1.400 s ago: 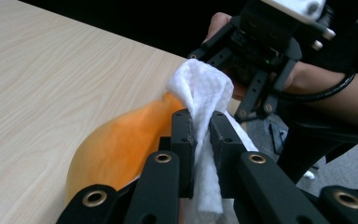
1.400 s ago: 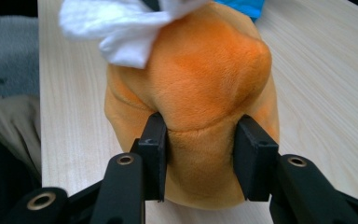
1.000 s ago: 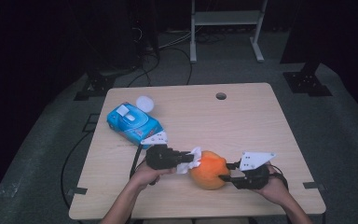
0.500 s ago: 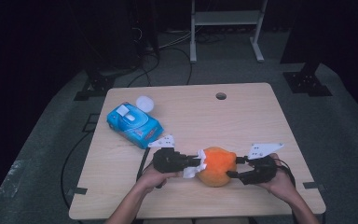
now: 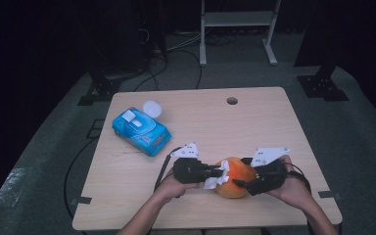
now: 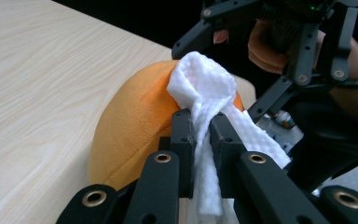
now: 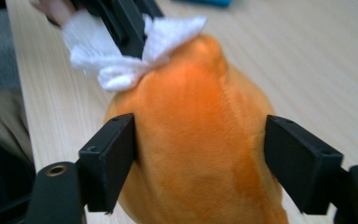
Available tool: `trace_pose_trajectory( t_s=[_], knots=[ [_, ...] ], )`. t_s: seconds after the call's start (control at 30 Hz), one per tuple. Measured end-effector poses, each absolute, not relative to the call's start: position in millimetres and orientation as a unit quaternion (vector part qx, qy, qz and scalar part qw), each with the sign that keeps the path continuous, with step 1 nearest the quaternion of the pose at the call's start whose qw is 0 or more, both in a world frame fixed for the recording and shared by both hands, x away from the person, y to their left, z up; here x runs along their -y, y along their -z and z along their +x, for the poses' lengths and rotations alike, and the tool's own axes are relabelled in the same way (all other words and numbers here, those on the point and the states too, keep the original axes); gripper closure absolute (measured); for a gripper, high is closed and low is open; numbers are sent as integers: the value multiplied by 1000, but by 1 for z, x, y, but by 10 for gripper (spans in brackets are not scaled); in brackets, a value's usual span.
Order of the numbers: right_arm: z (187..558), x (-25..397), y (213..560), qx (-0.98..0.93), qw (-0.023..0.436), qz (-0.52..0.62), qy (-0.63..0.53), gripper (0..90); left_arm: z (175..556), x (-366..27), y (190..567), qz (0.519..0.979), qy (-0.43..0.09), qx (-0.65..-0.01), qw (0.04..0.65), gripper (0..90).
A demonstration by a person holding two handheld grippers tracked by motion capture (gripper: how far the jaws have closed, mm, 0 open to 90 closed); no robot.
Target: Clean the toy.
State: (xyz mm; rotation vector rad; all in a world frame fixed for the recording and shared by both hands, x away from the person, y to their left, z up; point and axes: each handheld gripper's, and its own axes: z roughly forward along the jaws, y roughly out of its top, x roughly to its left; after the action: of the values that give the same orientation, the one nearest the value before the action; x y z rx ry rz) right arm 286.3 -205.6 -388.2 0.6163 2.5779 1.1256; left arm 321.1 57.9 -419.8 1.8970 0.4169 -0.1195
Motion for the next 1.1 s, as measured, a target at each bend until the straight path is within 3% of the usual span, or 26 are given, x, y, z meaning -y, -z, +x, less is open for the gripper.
trace_pose_trajectory(
  t_s=[0.2, 0.37, 0.47, 0.73, 0.9, 1.1],
  knots=[
    [292, 231, 397, -875, 107, 243, -405, 379, 325, -63, 440, 815, 53, -202, 541, 819],
    [290, 240, 401, -854, 85, 260, -442, 626, 325, -64, 434, 805, 50, -198, 557, 819],
    [292, 239, 400, -845, 72, 260, -461, 693, 322, -66, 420, 795, 46, -183, 576, 819],
    [299, 203, 397, -828, 31, 243, -504, 711, 311, -77, 386, 790, -2, -149, 595, 819],
    [306, 190, 408, -825, 17, 268, -497, 701, 312, -85, 404, 802, -21, -164, 573, 819],
    [320, 213, 415, -803, -4, 333, -493, 675, 319, -93, 423, 812, -26, -192, 550, 820]
  ],
)
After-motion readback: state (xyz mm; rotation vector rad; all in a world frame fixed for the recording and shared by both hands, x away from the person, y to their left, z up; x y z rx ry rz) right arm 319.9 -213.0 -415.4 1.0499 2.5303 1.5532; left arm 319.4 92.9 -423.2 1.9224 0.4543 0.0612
